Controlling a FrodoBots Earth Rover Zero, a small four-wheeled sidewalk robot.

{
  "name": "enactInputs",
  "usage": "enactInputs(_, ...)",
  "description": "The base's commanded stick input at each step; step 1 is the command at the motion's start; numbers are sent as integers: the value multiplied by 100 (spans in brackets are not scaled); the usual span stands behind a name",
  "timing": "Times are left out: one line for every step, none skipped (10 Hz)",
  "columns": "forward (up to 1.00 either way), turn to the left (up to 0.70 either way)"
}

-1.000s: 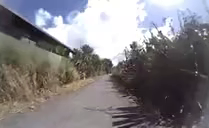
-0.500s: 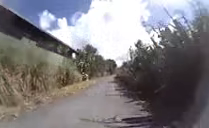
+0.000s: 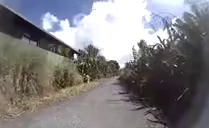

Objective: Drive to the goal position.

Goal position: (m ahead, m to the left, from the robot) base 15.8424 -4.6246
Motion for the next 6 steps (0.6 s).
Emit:
enactInputs(85,0)
enactInputs(85,0)
enactInputs(85,0)
enactInputs(85,0)
enactInputs(85,0)
enactInputs(85,0)
